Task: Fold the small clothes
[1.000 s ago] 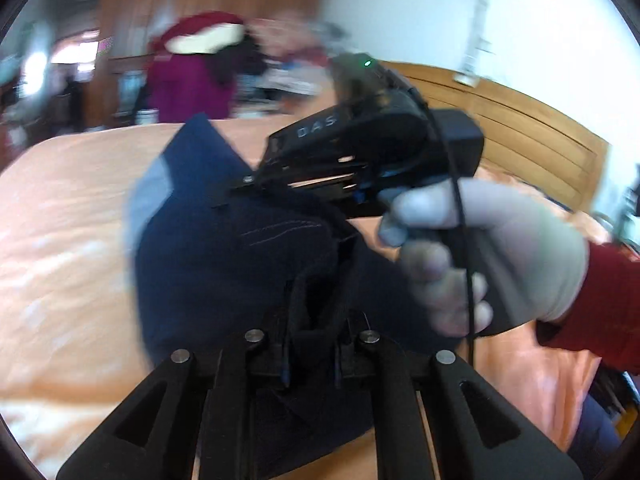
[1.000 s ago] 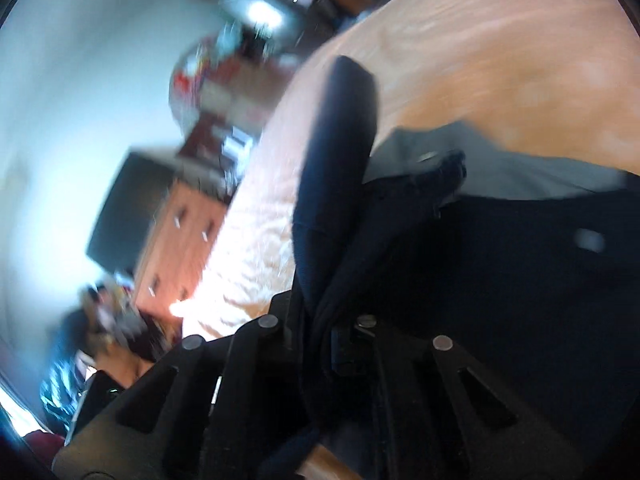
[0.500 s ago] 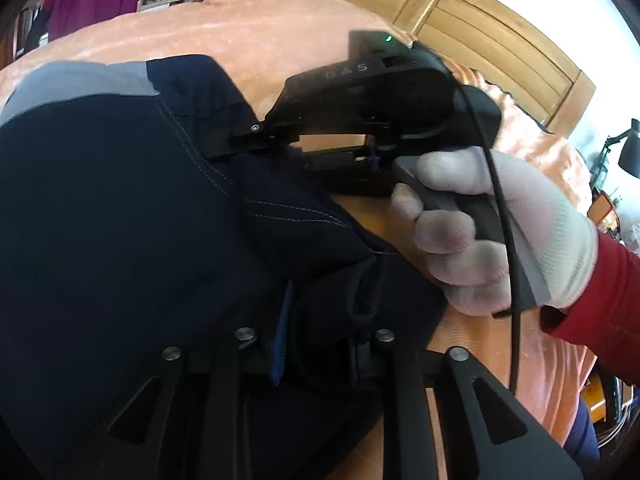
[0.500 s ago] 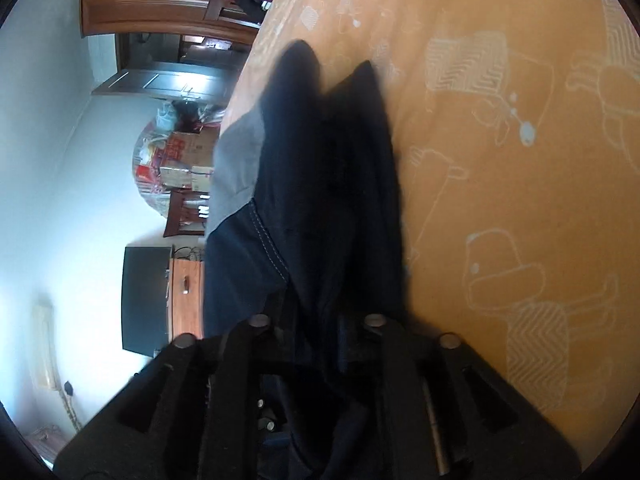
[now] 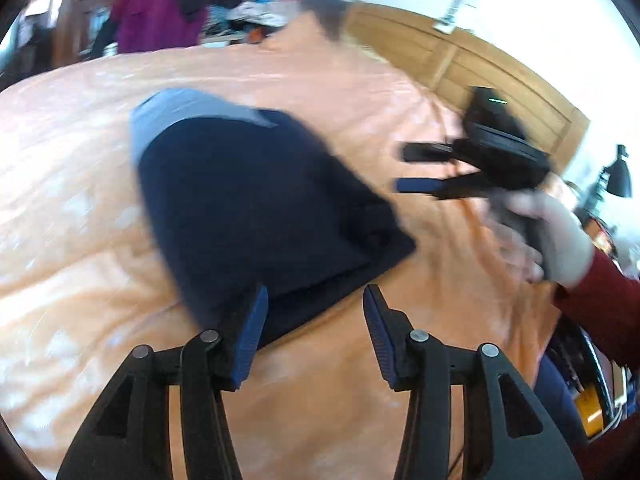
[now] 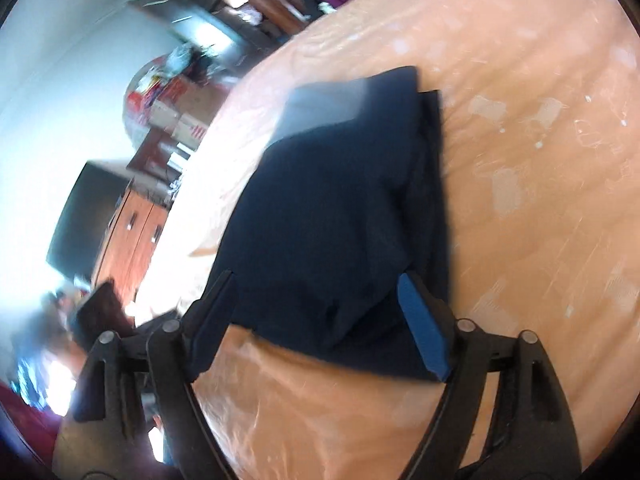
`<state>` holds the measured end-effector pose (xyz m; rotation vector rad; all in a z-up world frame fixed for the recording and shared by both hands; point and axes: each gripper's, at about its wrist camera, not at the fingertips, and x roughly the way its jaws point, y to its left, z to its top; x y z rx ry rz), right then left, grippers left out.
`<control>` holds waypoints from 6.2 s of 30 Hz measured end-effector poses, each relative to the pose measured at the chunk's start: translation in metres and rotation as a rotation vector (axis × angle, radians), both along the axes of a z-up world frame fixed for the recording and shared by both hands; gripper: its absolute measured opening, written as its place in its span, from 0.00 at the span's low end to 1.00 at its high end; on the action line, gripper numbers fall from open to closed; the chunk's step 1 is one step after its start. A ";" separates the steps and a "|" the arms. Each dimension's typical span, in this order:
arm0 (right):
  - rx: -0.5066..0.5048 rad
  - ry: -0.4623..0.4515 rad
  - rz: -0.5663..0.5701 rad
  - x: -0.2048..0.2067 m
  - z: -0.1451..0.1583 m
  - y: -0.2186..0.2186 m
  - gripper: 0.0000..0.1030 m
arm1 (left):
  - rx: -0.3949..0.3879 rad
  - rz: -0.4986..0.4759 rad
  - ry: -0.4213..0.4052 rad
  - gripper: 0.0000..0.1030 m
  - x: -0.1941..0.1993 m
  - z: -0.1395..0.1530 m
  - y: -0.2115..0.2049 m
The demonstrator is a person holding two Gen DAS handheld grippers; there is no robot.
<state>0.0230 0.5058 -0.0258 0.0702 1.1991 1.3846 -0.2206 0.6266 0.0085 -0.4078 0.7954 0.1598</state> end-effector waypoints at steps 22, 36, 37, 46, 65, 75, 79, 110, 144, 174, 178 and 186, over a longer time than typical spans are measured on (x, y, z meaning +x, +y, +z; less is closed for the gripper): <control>0.007 0.174 -0.102 0.037 -0.073 -0.059 0.00 | 0.013 0.002 -0.084 0.49 0.002 0.016 0.011; -0.031 0.173 -0.129 0.055 -0.090 -0.061 0.00 | -0.007 0.067 -0.147 0.46 -0.007 0.011 0.052; -0.031 0.175 -0.131 0.056 -0.092 -0.061 0.00 | -0.004 0.044 -0.133 0.45 -0.003 0.008 0.051; -0.038 0.155 -0.130 0.054 -0.089 -0.063 0.00 | -0.091 -0.057 0.107 0.44 0.014 -0.058 0.062; -0.151 -0.277 0.185 -0.065 -0.018 -0.009 0.34 | -0.061 0.155 -0.019 0.48 -0.029 -0.011 0.070; -0.176 -0.717 0.114 -0.081 -0.022 0.001 0.66 | -0.101 0.142 -0.037 0.52 -0.031 -0.020 0.069; -0.199 -0.780 0.131 -0.077 -0.033 0.014 0.61 | -0.106 0.132 -0.058 0.52 -0.023 -0.015 0.069; -0.164 -0.515 0.019 -0.024 -0.061 -0.018 0.00 | 0.044 -0.091 -0.092 0.53 0.017 0.018 0.055; -0.062 -0.460 0.074 0.076 0.014 0.127 0.58 | 0.034 -0.118 0.073 0.91 0.055 -0.034 0.047; -0.427 -0.521 -0.160 -0.079 -0.062 -0.040 1.00 | 0.089 0.434 0.360 1.00 -0.031 -0.056 0.056; -0.407 -0.500 -0.167 -0.077 -0.056 -0.041 1.00 | 0.081 0.453 0.322 1.00 -0.034 -0.063 0.067; -0.072 -0.242 0.070 -0.123 -0.034 0.023 0.06 | -0.020 0.472 0.186 1.00 -0.054 -0.061 0.079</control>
